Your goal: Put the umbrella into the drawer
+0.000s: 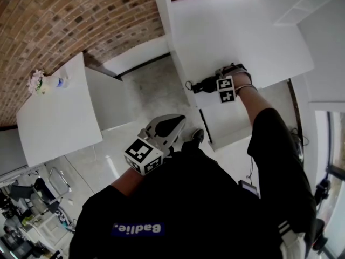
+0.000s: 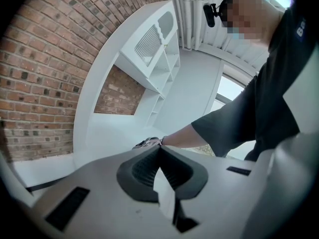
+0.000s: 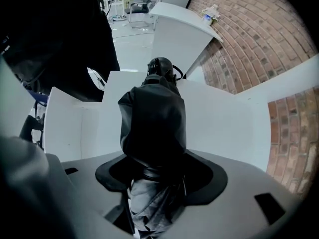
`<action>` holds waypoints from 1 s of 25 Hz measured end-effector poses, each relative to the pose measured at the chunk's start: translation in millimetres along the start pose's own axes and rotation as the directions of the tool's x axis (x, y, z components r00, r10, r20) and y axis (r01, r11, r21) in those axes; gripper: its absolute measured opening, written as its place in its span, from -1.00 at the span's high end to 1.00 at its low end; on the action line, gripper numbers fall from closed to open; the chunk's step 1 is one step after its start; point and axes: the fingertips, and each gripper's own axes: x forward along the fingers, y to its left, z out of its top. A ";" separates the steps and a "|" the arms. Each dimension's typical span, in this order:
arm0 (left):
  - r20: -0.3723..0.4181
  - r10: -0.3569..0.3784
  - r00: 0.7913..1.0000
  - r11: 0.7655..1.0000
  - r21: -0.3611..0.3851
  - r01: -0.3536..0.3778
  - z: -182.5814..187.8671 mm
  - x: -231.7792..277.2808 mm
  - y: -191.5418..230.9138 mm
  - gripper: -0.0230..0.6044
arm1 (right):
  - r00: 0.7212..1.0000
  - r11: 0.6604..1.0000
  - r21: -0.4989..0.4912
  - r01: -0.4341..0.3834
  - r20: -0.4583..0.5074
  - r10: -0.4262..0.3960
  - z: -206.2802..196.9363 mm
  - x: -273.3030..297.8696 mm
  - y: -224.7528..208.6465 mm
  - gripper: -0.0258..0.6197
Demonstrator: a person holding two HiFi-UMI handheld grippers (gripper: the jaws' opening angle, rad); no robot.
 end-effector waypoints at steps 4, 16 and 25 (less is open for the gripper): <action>-0.005 -0.035 0.999 0.999 0.009 0.035 0.5 1.4 -5.5 0.92 | 0.999 0.997 0.074 0.028 0.013 -0.029 -2.2 -9.1 10.6 0.01; -0.042 -0.187 0.982 0.981 0.051 0.189 0.7 22.0 -34.4 0.92 | 1.000 0.988 0.150 0.026 0.008 -0.027 -31.8 -43.7 97.2 0.02; -0.088 -0.265 0.960 0.959 0.075 0.272 -5.4 42.2 -61.2 0.92 | 0.999 0.969 0.245 -0.027 -0.029 0.035 -58.3 -42.2 173.4 0.02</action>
